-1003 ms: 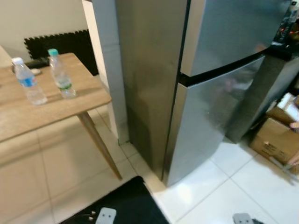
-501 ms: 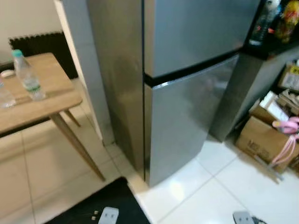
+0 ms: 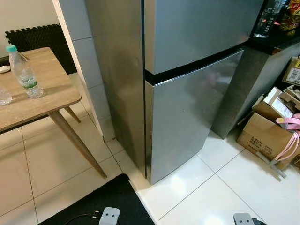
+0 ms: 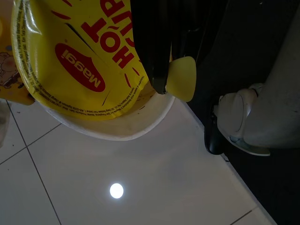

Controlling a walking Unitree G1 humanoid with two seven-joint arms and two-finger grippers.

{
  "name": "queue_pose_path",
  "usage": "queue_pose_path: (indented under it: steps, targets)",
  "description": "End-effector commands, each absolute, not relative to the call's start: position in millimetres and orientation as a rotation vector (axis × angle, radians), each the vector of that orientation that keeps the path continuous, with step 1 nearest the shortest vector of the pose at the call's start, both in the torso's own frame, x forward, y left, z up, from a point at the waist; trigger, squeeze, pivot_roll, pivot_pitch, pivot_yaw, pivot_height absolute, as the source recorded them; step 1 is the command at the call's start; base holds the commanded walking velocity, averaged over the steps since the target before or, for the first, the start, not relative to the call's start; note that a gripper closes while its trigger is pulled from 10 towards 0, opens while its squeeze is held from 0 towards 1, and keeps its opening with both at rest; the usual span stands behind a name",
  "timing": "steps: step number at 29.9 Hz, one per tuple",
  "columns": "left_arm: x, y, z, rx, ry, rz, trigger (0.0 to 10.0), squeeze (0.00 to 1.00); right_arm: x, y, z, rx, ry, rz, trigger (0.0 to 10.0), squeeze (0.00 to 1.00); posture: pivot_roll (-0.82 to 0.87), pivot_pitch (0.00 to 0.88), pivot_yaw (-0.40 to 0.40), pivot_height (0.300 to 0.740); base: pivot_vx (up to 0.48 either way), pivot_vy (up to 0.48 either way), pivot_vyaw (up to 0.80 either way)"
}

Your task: Restocking fridge

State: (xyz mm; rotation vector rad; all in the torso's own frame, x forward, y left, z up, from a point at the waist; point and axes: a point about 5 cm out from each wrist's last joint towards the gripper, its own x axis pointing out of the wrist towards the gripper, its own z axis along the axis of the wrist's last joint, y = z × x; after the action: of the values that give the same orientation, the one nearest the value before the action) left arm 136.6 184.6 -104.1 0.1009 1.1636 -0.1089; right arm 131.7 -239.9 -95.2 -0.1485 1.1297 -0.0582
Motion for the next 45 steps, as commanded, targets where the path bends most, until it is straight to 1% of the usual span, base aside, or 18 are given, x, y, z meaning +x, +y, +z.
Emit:
queue_pose_path:
  steps: [1, 23, 28, 37, 40, 45]
  targets:
    - [124.2, 187.4, -108.0, 0.121, 1.215, -0.109, 10.0, 0.0, 130.0, -238.3, -96.1, -0.14, 1.135, -0.057, 10.0, 0.0, -0.06, 0.0, -0.017, 0.74, 0.0, 0.0, 0.0]
    - [122.9, 189.6, -108.3, 0.151, 1.227, -0.113, 10.0, 0.0, 129.9, -234.8, -97.0, -0.138, 1.139, -0.04, 10.0, 0.0, -0.06, 0.0, -0.018, 0.74, 0.0, 0.0, 0.0]
    - [124.5, 189.6, -107.6, 0.119, 1.215, -0.117, 10.0, 0.0, 129.4, -235.1, -97.1, -0.141, 1.14, -0.036, 10.0, 0.0, -0.06, 0.0, -0.017, 0.74, 0.0, 0.0, 0.0]
    - [123.5, 189.4, -107.9, 0.118, 1.226, -0.134, 10.0, 0.0, 129.0, -235.0, -97.2, -0.143, 1.141, -0.03, 10.0, 0.0, -0.06, 0.0, -0.014, 0.74, 0.0, -0.461, 0.0]
    - [124.8, 190.5, -107.4, 0.108, 1.221, -0.109, 10.0, 0.0, 128.9, -235.3, -97.2, -0.144, 1.141, -0.03, 10.0, 0.0, -0.07, 0.0, -0.014, 0.74, 0.0, -0.415, 0.0]
    - [125.6, 190.4, -107.2, 0.1, 1.216, -0.102, 10.0, 0.0, 128.7, -235.8, -97.1, -0.146, 1.143, -0.027, 10.0, 0.0, -0.07, 0.0, -0.013, 0.74, 0.0, 0.0, 0.0]
